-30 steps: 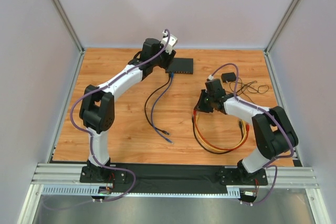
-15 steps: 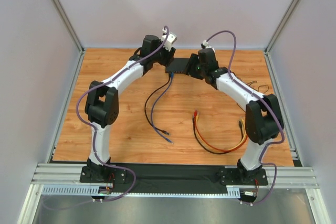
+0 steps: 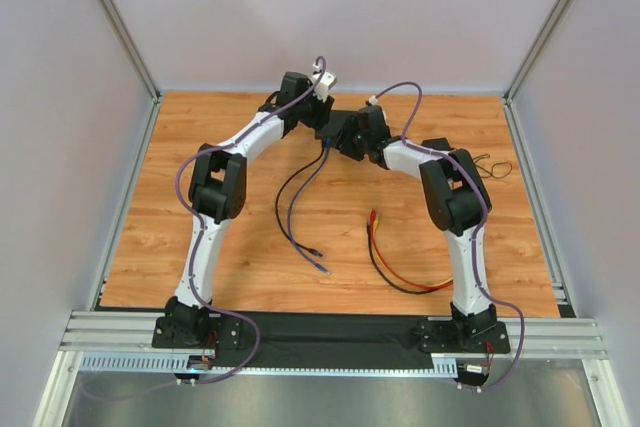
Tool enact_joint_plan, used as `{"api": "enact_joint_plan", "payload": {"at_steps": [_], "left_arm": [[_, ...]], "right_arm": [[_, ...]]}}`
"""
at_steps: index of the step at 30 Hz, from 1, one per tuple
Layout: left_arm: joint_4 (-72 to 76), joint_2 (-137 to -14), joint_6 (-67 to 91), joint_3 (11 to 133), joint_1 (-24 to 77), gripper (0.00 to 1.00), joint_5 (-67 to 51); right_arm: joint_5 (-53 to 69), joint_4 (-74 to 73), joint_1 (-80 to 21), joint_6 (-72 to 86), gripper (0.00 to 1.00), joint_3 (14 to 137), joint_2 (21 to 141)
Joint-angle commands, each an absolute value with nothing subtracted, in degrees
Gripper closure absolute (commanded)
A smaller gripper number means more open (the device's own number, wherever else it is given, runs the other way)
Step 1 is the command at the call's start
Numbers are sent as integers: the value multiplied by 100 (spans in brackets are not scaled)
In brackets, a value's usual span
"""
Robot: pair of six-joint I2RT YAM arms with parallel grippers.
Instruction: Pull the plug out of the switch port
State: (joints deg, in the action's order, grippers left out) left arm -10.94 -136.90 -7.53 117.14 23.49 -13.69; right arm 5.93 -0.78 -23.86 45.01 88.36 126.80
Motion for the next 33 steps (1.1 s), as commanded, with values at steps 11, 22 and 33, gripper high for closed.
{"api": "enact_joint_plan", "payload": {"at_steps": [11, 22, 33], "left_arm": [[-1801, -14221, -633, 12656, 2355, 47, -1731], [-2804, -14581, -659, 13386, 2355, 45, -1591], [-3190, -14722, -343, 13623, 2355, 46, -1424]], "right_arm": [[1468, 1432, -2065, 5537, 49, 9114, 13455], [1521, 1459, -2074, 5836, 61, 9334, 13755], [1494, 1477, -2065, 5985, 62, 9413, 13904]]}}
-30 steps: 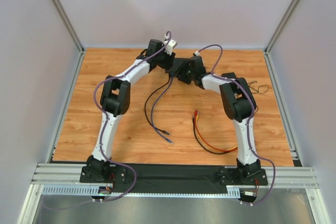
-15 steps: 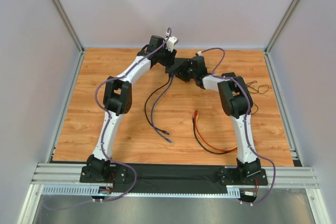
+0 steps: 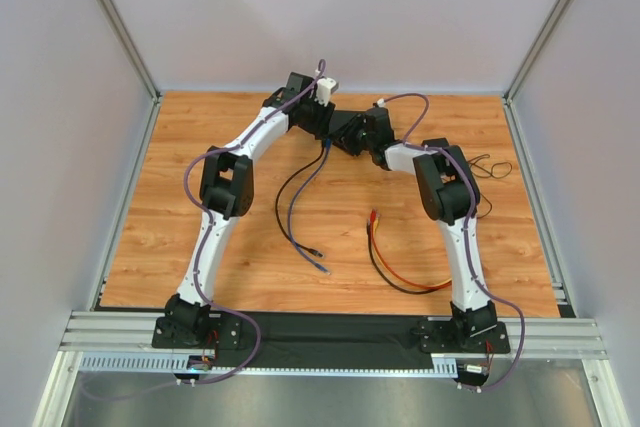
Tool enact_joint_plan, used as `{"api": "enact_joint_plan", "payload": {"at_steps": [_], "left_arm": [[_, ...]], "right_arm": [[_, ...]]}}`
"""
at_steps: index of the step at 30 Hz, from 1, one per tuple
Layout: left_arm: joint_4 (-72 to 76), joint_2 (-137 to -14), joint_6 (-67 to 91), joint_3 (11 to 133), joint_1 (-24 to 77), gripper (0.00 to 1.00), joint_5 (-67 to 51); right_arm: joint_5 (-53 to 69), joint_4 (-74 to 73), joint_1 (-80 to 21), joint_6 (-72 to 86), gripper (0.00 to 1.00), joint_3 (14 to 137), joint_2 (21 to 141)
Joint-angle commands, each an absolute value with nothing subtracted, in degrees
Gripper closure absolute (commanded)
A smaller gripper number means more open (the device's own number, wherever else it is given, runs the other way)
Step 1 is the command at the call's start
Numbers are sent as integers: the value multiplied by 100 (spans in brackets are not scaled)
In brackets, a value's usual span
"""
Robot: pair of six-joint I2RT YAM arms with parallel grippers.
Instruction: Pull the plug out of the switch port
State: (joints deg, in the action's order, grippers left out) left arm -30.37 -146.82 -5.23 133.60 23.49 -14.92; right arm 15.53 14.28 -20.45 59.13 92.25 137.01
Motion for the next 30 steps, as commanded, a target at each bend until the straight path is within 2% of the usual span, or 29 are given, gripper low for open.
{"api": "enact_joint_plan", "payload": {"at_steps": [1, 7, 13, 15, 16, 19, 24, 30], "left_arm": [[-3190, -14730, -317, 13623, 2355, 46, -1424], [-3296, -14792, -264, 13737, 2355, 47, -1503], [-3313, -14801, -290, 13729, 2355, 48, -1547], [-3331, -14801, -316, 13729, 2355, 48, -1564], [-3331, -14801, -325, 13729, 2355, 48, -1582], [-3401, -14792, -413, 13720, 2364, 48, -1705], [-3717, -14722, -799, 13676, 2408, 47, -1547], [-3428, -14493, -1133, 13280, 2531, 46, -1178]], "right_arm": [[1485, 1477, -2065, 6029, 63, 9396, 13922], [1415, 1424, -2065, 6091, 71, 9404, 13966], [1450, 1450, -2057, 6266, 74, 9457, 14115], [1459, 1459, -2065, 6336, 79, 9457, 14159], [1511, 1450, -2048, 6354, 89, 9457, 14177], [1669, 1485, -2022, 6433, 100, 9457, 14212], [1766, 1512, -1978, 6416, 100, 9290, 14098], [1933, 1582, -1916, 6381, 100, 9115, 13975]]}}
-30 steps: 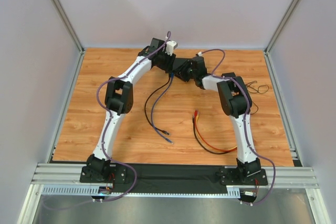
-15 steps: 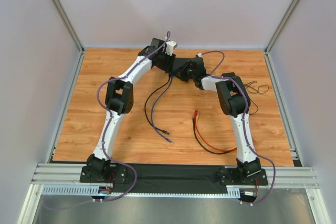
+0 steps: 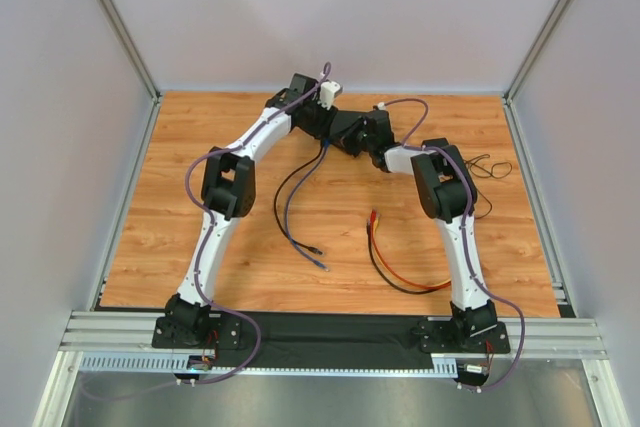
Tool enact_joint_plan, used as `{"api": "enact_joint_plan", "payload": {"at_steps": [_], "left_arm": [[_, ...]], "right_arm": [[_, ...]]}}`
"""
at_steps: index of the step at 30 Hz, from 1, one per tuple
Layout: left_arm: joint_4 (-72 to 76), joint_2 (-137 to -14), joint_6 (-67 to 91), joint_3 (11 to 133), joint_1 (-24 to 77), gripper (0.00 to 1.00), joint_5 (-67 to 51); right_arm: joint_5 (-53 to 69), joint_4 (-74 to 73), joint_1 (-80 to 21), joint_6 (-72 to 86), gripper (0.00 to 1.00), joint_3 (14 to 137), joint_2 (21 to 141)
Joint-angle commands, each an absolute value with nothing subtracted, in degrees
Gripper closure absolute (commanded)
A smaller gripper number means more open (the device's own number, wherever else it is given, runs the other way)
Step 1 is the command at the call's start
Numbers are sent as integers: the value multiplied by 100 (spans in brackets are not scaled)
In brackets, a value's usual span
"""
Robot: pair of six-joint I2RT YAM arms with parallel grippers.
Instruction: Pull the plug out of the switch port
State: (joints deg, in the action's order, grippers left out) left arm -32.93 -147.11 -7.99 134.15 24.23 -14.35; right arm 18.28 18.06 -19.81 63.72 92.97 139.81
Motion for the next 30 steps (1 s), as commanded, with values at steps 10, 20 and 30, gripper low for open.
{"api": "enact_joint_plan", "payload": {"at_steps": [10, 20, 30], "left_arm": [[-3446, -14695, -1275, 13517, 2733, 44, -722], [-3331, -14774, -940, 13649, 2698, 45, -492], [-3427, -14862, -817, 13842, 2698, 46, -422]], "right_arm": [[2092, 1644, -1890, 6434, 100, 9097, 13983], [2180, 1749, -1881, 6434, 100, 8895, 13887], [2329, 1688, -1890, 6390, 100, 8895, 13860]]}}
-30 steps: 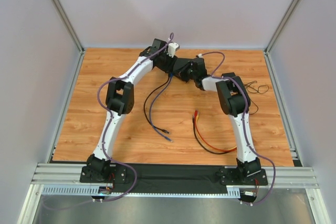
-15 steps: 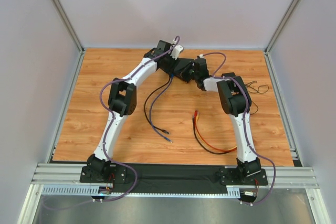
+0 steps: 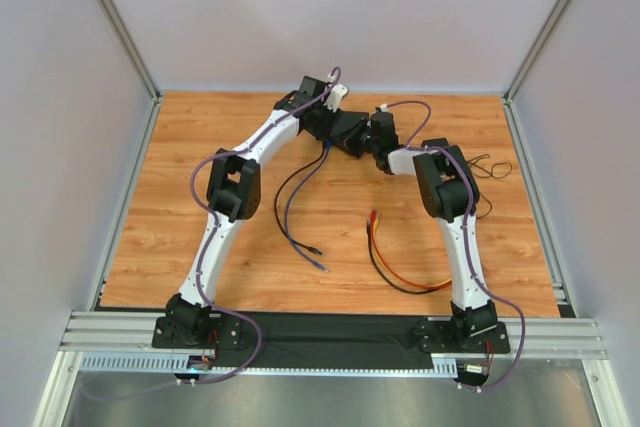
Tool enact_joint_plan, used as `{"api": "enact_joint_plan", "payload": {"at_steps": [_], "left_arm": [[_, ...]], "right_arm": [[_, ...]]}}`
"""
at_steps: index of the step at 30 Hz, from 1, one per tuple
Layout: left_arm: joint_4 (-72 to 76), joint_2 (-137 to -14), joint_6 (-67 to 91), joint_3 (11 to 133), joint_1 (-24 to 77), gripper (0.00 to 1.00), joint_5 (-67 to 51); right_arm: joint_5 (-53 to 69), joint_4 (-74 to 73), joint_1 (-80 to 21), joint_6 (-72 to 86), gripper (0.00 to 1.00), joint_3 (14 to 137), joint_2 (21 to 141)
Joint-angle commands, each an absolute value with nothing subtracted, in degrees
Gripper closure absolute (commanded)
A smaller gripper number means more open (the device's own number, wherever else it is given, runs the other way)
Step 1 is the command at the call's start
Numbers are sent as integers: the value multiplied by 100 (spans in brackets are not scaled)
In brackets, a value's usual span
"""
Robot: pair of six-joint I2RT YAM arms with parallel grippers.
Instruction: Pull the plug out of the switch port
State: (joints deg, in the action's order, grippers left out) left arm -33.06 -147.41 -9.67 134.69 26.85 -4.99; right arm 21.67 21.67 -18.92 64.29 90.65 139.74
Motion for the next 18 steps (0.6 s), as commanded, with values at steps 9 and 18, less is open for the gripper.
{"api": "enact_joint_plan", "payload": {"at_steps": [9, 18], "left_arm": [[-3630, -15020, -853, 14106, 2760, 46, -263], [-3744, -15100, -923, 14238, 2804, 46, -202]], "right_arm": [[2452, 1538, -1916, 6223, 100, 8728, 13632], [2505, 1301, -1934, 5942, 100, 8385, 13289]]}}
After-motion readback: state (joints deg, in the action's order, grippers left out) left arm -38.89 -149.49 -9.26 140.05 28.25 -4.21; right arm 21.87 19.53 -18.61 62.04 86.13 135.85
